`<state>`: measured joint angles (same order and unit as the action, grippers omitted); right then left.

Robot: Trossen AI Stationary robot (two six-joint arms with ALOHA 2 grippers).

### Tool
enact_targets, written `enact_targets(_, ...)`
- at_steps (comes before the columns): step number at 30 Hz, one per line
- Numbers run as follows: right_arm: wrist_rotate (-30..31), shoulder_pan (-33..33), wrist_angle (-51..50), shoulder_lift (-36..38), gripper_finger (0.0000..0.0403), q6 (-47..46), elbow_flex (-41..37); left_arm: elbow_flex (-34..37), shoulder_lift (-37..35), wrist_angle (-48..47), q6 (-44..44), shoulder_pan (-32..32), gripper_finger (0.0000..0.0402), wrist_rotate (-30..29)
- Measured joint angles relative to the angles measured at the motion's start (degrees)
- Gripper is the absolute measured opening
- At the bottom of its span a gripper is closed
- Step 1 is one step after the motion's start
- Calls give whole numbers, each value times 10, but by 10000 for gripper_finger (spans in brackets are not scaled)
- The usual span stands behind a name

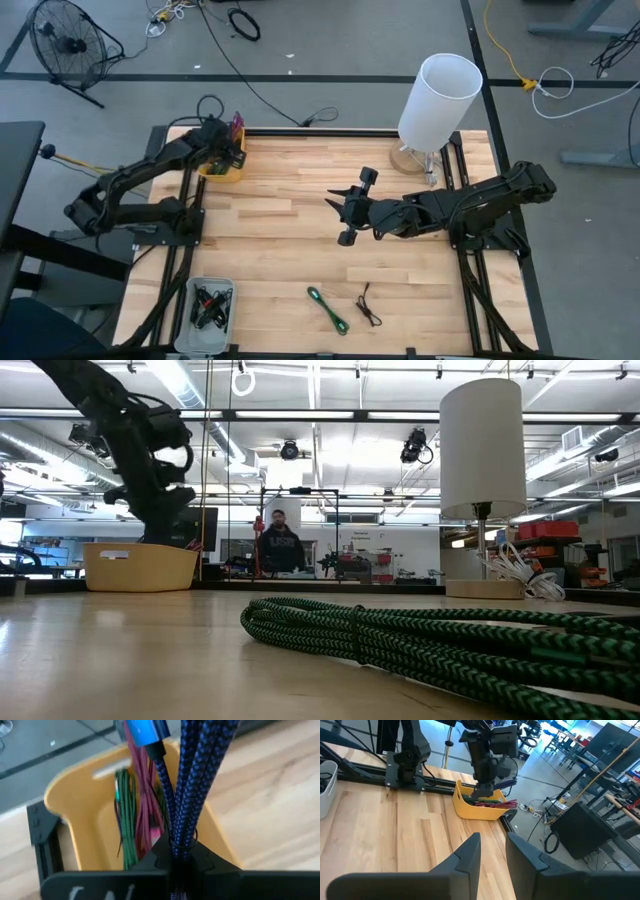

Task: Pick & Place USB Port
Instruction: Put the purple charger cable into the yellow bin

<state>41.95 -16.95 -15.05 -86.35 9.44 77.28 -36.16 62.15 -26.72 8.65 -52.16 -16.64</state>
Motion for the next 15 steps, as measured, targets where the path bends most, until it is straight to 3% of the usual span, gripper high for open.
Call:
enact_targets(10,-10,0,0,0,94,0,0,-2,73,28,1,-5,17,-20)
enact_targets(15,-10,0,0,0,94,0,0,-2,80,40,16,-3,71,-41)
